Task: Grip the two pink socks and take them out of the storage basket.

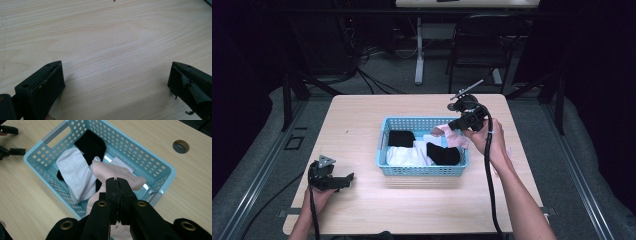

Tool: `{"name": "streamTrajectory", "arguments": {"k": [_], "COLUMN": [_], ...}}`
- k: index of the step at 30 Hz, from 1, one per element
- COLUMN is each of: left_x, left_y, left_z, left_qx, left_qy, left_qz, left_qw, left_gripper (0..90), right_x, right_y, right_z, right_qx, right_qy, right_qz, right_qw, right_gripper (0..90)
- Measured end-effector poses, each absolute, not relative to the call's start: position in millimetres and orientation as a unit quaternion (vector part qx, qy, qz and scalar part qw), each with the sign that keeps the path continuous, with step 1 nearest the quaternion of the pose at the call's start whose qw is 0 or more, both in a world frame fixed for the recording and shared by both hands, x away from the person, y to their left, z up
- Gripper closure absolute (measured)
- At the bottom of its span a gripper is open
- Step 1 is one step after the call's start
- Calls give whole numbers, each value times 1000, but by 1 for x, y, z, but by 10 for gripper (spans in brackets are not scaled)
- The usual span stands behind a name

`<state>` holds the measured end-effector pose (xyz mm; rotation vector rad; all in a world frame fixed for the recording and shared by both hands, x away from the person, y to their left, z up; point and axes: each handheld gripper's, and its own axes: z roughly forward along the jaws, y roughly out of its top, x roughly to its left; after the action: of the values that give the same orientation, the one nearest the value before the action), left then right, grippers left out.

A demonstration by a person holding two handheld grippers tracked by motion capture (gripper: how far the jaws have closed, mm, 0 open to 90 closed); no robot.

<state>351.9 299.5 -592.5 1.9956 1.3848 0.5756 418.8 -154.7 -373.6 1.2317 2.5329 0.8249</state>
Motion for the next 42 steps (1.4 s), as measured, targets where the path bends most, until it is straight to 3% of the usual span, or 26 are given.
{"name": "streamTrajectory", "arguments": {"k": [16, 27, 35, 42], "left_x": [352, 352, 352, 352], "left_y": [299, 299, 299, 299], "left_z": [-593, -592, -592, -593], "left_qx": [758, 758, 758, 757], "left_qy": [526, 527, 527, 528], "left_qz": [219, 219, 219, 219], "left_qw": [317, 316, 317, 318], "left_gripper": [7, 7, 7, 7], "right_x": [401, 392, 392, 397], "right_y": [-209, -250, -279, -292], "right_z": [-350, -352, -375, -423], "right_qx": [447, 481, 514, 541], "right_qy": [831, 811, 799, 794], "right_qz": [303, 300, 276, 249], "right_qw": [136, 147, 148, 120], "right_gripper": [886, 886, 885, 884]}}
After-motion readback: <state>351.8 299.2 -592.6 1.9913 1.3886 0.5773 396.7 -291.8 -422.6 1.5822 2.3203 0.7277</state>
